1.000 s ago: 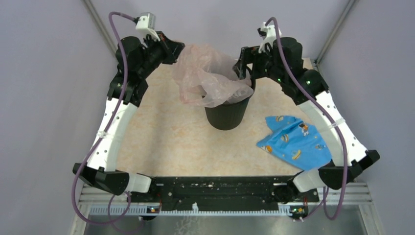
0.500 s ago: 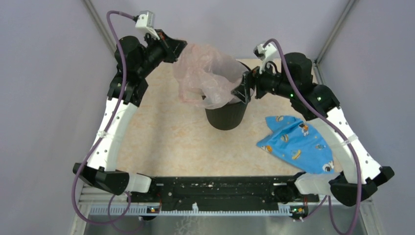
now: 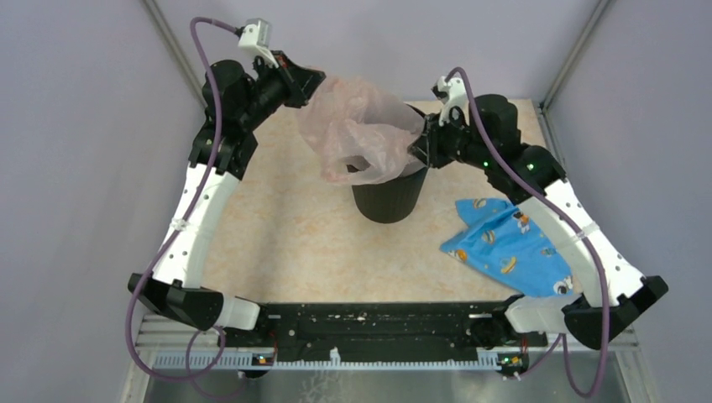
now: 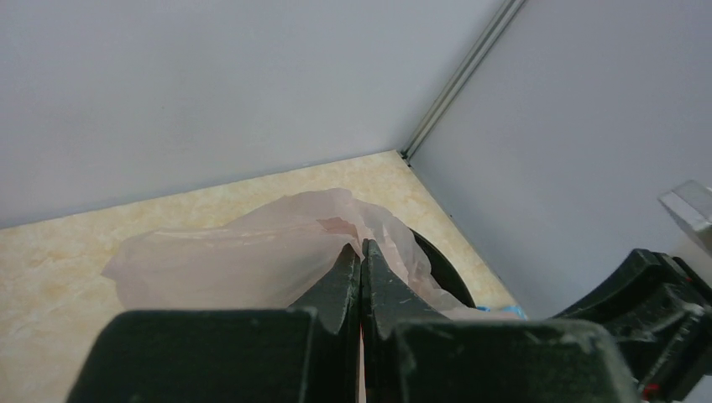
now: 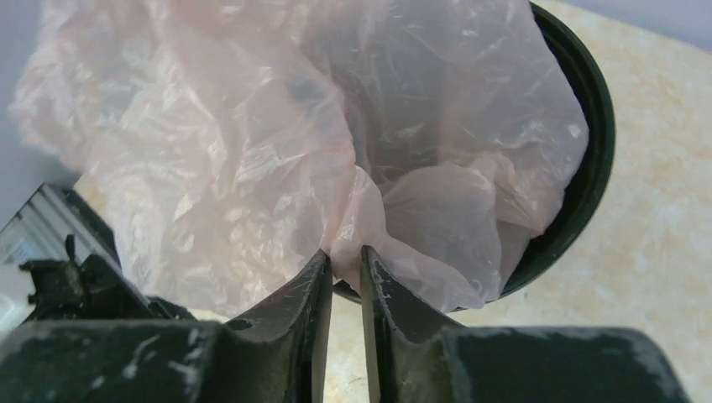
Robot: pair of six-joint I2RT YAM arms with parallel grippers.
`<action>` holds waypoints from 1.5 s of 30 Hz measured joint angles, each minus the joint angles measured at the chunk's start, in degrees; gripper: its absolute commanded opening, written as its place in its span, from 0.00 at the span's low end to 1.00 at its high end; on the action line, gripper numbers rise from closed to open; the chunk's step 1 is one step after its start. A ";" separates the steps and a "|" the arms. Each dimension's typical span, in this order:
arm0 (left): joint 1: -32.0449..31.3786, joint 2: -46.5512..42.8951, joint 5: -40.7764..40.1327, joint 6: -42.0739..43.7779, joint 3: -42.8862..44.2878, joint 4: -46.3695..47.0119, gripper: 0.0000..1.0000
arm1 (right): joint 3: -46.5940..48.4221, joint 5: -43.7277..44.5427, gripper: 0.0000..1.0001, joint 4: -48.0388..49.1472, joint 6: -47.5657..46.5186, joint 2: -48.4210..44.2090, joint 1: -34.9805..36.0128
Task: Put the trash bags into the trash bin
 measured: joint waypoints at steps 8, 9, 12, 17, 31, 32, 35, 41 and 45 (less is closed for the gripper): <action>-0.28 0.02 1.86 -0.61 -0.02 0.44 0.00 | -0.02 13.66 0.00 0.35 5.60 5.86 -1.92; -0.35 0.02 2.03 -0.72 -0.02 0.55 0.00 | -0.24 14.49 0.00 0.61 6.32 6.64 -2.93; -0.57 0.00 2.84 -1.20 -0.37 1.33 0.00 | -1.88 16.09 0.00 0.83 8.07 8.31 -5.14; -0.79 -0.02 4.50 -2.05 -3.08 3.41 0.00 | -3.65 16.48 0.22 0.72 9.62 8.61 -5.75; -2.58 -0.79 7.89 -3.04 -6.36 4.57 0.00 | 10.54 13.18 0.86 -0.11 5.53 5.33 -2.56; -2.69 -0.96 7.91 -3.04 -6.36 4.57 0.00 | 12.59 12.94 0.86 -0.20 4.79 5.77 -1.29; -3.06 -1.42 7.93 -3.15 -6.36 4.74 0.00 | 18.69 12.35 0.90 0.09 2.78 8.50 2.54; -3.87 -1.97 7.96 -3.34 -6.36 5.07 0.00 | 27.58 13.14 0.96 -1.99 -0.24 17.68 6.40; -4.22 -2.14 8.13 -4.20 -6.19 6.45 0.00 | 34.38 16.26 0.96 -5.22 -2.05 25.38 9.31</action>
